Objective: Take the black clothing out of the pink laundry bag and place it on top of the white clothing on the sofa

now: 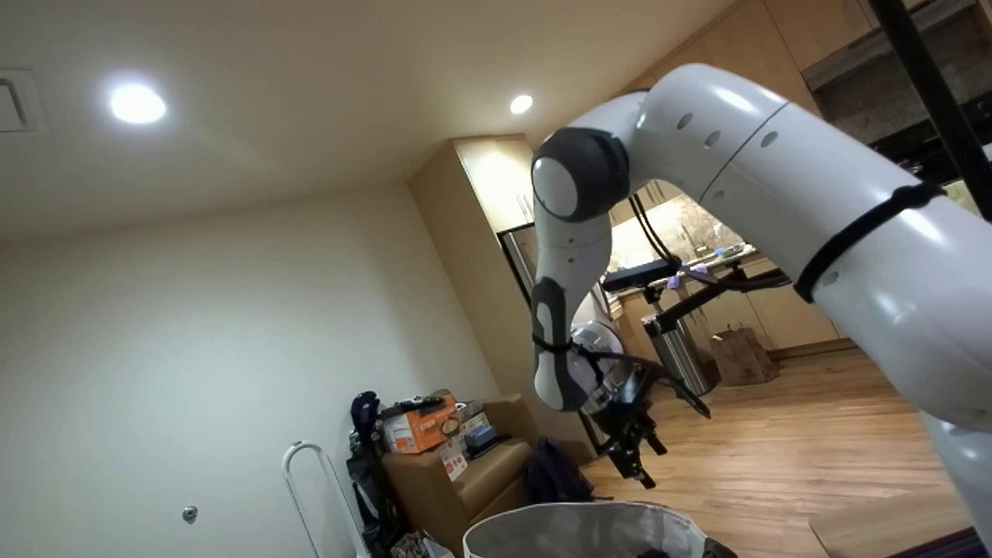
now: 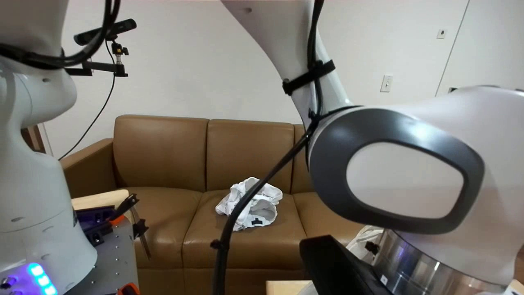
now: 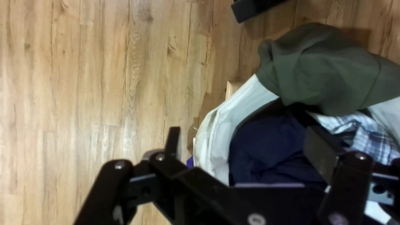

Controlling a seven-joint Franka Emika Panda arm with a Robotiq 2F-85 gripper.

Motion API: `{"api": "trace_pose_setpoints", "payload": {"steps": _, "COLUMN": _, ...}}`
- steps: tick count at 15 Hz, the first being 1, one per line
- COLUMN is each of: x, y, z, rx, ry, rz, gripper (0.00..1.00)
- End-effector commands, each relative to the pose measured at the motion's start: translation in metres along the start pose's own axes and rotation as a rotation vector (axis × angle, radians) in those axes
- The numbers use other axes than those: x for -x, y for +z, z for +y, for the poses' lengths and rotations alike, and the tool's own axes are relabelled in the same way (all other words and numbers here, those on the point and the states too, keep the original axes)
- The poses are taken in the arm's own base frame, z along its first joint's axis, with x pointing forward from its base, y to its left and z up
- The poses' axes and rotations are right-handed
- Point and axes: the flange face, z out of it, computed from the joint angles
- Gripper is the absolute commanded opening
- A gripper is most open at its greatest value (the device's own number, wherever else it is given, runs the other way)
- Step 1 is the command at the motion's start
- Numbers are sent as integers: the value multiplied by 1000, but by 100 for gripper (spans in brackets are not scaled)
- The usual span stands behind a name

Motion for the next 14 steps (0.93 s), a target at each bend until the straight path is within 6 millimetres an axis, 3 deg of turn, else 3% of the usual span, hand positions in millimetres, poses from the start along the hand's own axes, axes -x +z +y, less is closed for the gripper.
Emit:
{"api": "trace_pose_setpoints", "payload": {"steps": 1, "x": -2, "y": 4, "z": 0, "rx": 2, "ry": 0, "rz": -7, "gripper": 100}}
{"api": "trace_pose_setpoints", "payload": {"steps": 4, "x": -1, "y": -5, "z": -3, "rx": -1, "ry": -3, "rz": 10, "gripper": 100}}
{"api": "trace_pose_setpoints", "payload": {"steps": 6, "x": 24, "y": -28, "z": -20, "rx": 97, "ry": -29, "rz": -31, "gripper": 100}}
{"api": "trace_pose_setpoints", "payload": {"steps": 8, "x": 32, "y": -36, "z": -34, "rx": 155, "ry": -9, "rz": -24, "gripper": 100}}
{"api": "trace_pose_setpoints", "payload": {"steps": 10, "x": 34, "y": -35, "z": -55, "rx": 151, "ry": -117, "rz": 59, "gripper": 100}}
{"api": "trace_pose_setpoints", "payload": {"steps": 14, "x": 16, "y": -8, "z": -87, "rx": 106, "ry": -143, "rz": 305, "gripper": 100}}
